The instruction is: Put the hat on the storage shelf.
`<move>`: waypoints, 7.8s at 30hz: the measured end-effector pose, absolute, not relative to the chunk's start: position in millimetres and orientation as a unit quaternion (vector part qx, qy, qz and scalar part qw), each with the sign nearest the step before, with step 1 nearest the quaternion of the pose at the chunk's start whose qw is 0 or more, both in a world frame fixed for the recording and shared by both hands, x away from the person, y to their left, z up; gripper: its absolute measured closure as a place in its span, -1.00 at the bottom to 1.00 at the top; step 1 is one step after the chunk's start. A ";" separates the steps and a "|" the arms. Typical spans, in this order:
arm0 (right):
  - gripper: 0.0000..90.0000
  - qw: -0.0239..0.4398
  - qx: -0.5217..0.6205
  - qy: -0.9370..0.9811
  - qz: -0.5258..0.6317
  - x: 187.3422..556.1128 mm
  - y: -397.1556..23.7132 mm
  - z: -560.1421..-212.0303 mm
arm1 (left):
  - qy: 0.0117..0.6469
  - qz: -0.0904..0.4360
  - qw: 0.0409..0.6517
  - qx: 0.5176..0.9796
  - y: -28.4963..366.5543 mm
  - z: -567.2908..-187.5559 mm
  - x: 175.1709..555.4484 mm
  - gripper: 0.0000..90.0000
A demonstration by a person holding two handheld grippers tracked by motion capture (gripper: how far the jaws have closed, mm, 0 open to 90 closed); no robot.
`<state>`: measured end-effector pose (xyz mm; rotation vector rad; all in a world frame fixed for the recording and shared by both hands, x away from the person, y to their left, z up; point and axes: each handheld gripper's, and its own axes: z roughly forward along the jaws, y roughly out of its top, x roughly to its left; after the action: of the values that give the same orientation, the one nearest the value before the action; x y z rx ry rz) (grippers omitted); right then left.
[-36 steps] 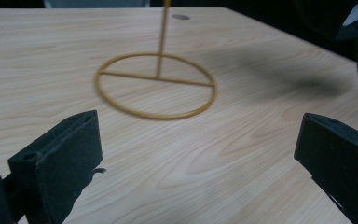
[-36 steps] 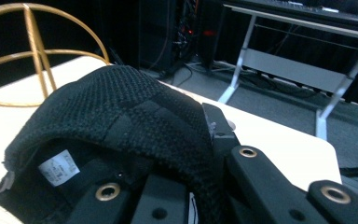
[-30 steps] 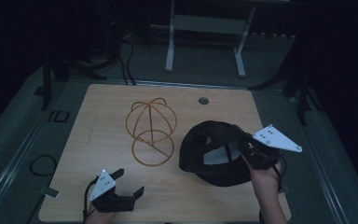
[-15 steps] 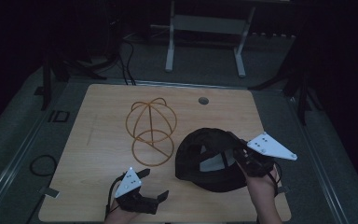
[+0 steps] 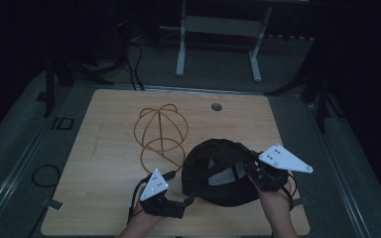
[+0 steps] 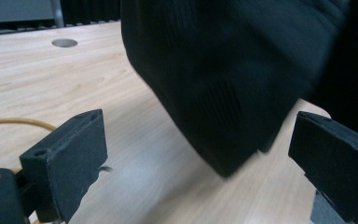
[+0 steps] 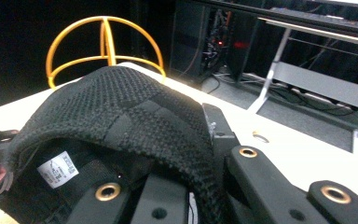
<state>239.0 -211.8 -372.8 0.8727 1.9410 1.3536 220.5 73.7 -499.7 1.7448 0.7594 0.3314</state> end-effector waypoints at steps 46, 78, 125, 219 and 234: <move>0.96 0.262 0.371 0.729 0.512 209.4 -245.6 -422.6 | 0.339 0.247 0.571 0.706 52.7 -440.1 230.8 0.96; -0.16 0.186 0.288 0.782 0.520 173.4 -272.4 -437.6 | 0.275 0.258 0.606 0.701 33.5 -391.7 237.5 0.96; 0.82 0.190 0.058 0.833 0.517 194.4 -227.5 -380.3 | 0.123 0.096 0.674 0.722 82.5 -403.1 242.2 0.96; 0.95 0.216 0.186 0.789 0.545 330.9 -124.4 -316.2 | 0.386 0.246 0.553 0.697 236.9 -539.7 209.9 -0.96; 0.94 0.192 0.187 0.803 0.532 345.3 -94.0 -332.8 | 0.382 0.241 0.554 0.700 235.1 -542.0 209.6 -0.96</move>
<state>345.3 -94.0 -332.8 0.5263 2.2553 1.4935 209.6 235.1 -542.0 1.6532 0.9018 0.5705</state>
